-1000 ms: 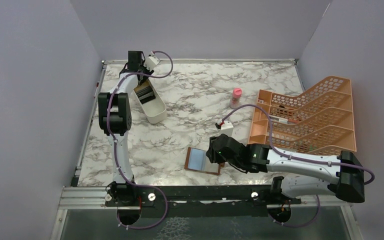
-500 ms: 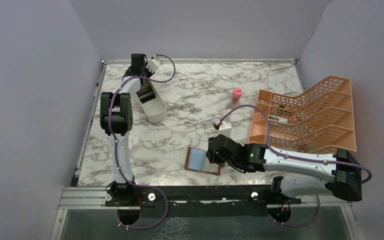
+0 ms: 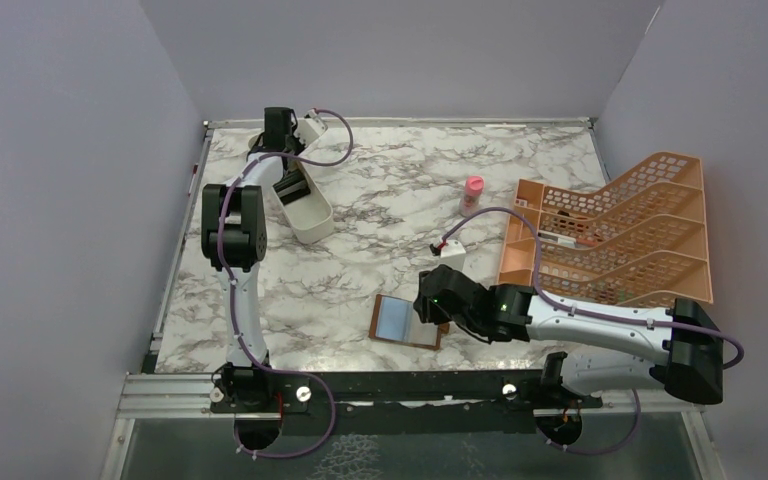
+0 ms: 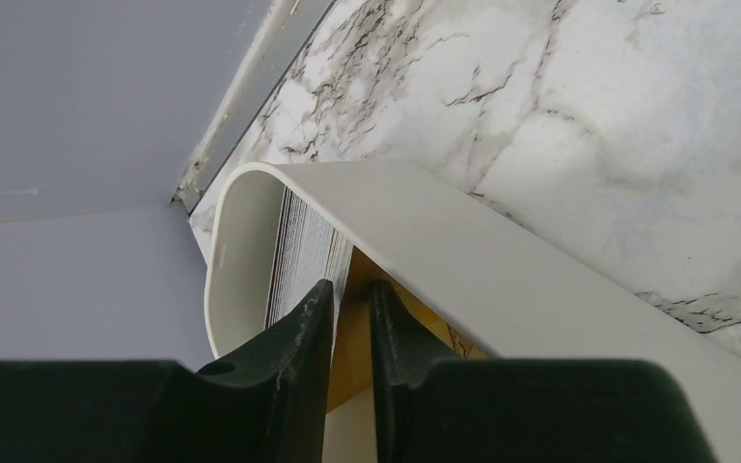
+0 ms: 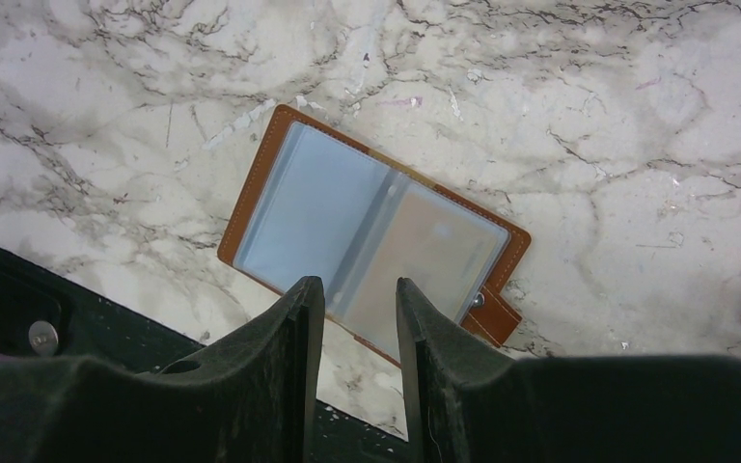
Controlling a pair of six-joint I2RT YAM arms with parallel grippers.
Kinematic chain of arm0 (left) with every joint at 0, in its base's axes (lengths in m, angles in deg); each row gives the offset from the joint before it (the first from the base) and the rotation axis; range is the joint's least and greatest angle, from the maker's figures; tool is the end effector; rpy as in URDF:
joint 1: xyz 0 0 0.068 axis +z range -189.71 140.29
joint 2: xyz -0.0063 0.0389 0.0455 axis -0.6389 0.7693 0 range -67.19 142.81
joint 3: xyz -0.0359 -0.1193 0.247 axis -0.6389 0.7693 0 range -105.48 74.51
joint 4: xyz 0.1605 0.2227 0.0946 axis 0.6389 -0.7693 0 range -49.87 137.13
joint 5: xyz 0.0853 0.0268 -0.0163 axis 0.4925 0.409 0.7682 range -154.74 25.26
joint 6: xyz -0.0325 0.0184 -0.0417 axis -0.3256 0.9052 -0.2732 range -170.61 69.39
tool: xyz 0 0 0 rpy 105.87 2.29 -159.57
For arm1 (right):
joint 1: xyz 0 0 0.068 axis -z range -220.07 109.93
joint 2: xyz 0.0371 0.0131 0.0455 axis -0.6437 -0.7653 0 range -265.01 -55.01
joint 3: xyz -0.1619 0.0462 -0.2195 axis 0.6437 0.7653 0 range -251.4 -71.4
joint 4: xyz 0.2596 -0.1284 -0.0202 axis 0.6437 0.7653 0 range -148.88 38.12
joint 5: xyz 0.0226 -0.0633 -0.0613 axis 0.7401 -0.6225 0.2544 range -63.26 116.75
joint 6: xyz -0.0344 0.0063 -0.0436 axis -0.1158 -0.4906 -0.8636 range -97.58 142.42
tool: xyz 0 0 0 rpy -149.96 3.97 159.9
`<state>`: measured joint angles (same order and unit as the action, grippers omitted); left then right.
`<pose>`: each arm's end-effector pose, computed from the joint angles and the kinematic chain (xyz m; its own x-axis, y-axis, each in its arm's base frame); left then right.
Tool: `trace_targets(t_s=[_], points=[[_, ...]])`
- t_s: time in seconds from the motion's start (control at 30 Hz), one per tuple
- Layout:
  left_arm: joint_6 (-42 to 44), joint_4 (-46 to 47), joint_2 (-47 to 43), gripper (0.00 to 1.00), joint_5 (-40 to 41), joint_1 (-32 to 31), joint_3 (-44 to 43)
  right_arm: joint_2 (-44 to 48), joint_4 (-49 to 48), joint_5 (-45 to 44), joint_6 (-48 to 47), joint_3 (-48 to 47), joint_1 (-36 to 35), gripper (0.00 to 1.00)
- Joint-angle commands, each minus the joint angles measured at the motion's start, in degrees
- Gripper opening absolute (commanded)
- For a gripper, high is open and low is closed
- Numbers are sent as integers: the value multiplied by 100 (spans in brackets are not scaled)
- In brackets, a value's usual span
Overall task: Put the credit cards into the card holder
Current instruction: Pick up the credit card from the storage box.
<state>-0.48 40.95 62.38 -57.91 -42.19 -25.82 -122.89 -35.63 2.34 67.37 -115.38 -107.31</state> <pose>0.5517 -0.0193 0.1725 -0.4124 0.7807 -0.4695 0.4099 0.6192 0.6697 0.1190 0.2425 0.2249 -0.7171 -0.0464 -0.6954 -0.3170 0.9103 0.2661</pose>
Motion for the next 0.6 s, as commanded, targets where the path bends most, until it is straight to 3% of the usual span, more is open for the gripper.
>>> trace_targets(t_s=[0.0,0.27,0.57], points=[[110,107,-103,19,109,28,-296,17,-82,-121,-11,-90,41,38],[52,-181,-191,0,-2,20,-440,68,-115,-84,-4,-57,53,38],[-307,-633,-669,0,-291,-72,-327,122,-212,44,32,33,55,38]])
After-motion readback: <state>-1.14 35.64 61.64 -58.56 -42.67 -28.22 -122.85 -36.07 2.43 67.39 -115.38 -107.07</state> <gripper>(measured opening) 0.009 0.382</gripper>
